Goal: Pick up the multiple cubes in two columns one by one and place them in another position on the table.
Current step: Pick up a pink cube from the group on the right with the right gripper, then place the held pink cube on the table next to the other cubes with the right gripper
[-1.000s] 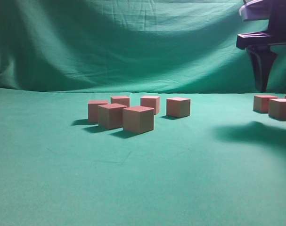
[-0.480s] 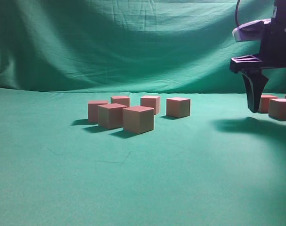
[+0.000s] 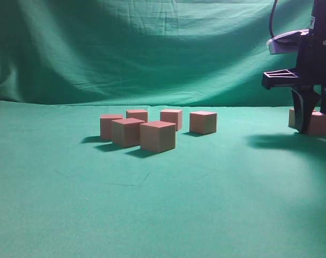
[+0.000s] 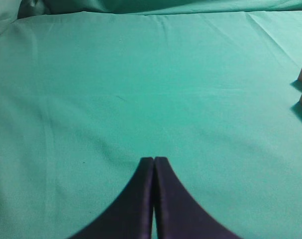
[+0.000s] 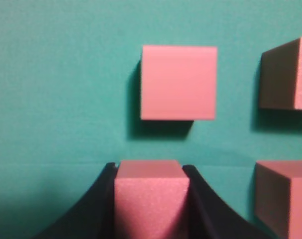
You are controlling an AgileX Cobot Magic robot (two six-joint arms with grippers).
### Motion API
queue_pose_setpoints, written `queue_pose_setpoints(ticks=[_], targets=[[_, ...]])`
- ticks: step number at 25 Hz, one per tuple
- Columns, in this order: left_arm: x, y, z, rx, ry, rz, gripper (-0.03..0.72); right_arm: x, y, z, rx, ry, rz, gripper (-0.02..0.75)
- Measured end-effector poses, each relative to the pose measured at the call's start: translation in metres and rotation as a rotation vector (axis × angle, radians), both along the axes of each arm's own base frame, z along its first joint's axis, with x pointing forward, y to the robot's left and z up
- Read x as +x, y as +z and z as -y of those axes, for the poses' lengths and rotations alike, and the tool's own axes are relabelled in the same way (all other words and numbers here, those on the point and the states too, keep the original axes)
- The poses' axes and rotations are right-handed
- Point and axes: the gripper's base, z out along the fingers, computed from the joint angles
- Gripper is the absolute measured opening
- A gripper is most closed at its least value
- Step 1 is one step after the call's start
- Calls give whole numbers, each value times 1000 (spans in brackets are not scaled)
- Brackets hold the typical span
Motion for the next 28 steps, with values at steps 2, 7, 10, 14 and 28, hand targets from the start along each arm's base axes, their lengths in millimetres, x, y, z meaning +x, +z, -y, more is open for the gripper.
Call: queue_pose_setpoints(ticks=[2,7,10,14,28], targets=[[0,0,0,0,0,0,0,0,1,0,0,-4,-2,260],[0,0,0,0,0,0,0,-4,30,3,-6,-18,15,260],[0,0,0,0,0,0,0,-14,63,1,-11,4,47,260],[0,0,0,0,0,0,0,-41,102,-17,20,46,64,260],[0,0,0,0,0,0,0,-154,108,-119,76,385,25,260]])
